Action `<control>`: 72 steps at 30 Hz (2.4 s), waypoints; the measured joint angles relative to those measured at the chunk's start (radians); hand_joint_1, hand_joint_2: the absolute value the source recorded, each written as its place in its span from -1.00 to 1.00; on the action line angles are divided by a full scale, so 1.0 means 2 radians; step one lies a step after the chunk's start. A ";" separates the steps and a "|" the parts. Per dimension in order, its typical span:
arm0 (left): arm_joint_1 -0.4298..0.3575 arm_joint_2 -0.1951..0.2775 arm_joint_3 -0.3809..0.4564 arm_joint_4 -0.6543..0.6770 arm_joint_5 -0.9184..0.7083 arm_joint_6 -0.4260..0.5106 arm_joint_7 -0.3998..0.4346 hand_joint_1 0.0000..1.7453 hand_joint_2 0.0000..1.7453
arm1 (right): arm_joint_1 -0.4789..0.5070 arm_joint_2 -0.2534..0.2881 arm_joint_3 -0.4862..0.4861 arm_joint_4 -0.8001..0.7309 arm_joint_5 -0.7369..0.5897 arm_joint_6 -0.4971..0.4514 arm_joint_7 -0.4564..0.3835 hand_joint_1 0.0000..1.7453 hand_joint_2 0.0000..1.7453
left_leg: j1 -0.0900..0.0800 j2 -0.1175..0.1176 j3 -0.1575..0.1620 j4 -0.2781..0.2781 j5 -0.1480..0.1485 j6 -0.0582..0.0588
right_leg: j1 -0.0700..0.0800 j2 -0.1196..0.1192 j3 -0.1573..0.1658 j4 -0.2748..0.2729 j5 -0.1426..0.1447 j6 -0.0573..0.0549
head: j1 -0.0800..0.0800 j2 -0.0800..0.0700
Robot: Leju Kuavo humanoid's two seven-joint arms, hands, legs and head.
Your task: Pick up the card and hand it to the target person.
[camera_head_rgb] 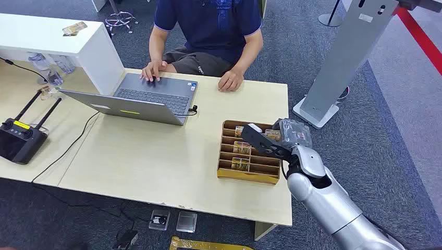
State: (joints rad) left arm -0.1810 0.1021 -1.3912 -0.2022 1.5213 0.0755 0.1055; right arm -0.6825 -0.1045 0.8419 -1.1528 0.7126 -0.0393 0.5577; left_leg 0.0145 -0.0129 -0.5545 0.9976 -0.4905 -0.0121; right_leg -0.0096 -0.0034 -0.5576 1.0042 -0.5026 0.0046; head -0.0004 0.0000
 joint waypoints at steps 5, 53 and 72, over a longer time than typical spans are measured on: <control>0.000 0.000 0.000 0.000 0.000 0.000 0.001 -1.00 -1.00 | 0.004 -0.001 -0.001 0.000 0.000 -0.001 0.003 -0.06 1.00 | 0.000 0.000 0.000 0.000 0.000 0.000 | 0.000 0.000 0.000 0.000 0.000 0.000 | 0.000 0.000; -0.003 0.000 -0.004 0.000 -0.004 -0.004 0.003 -1.00 -1.00 | 0.015 -0.004 -0.012 0.002 0.011 -0.014 -0.006 0.98 1.00 | 0.000 0.000 0.000 0.000 0.000 0.000 | 0.000 0.000 0.000 0.000 0.000 0.000 | 0.000 0.000; 0.011 0.002 -0.004 0.000 0.013 0.001 -0.012 -1.00 -1.00 | 0.027 -0.019 -0.032 -0.167 0.042 -0.028 0.002 0.98 1.00 | 0.000 0.000 0.000 0.000 0.000 0.000 | 0.000 0.000 0.000 0.000 0.000 0.000 | 0.000 0.000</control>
State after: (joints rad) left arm -0.1599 0.1053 -1.3989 -0.2022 1.5481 0.0769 0.0810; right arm -0.6280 -0.1428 0.7771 -1.4866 0.7969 -0.0955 0.5627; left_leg 0.0144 -0.0127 -0.5542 0.9976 -0.4905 -0.0121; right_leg -0.0096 -0.0031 -0.5573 1.0040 -0.5026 0.0046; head -0.0004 0.0000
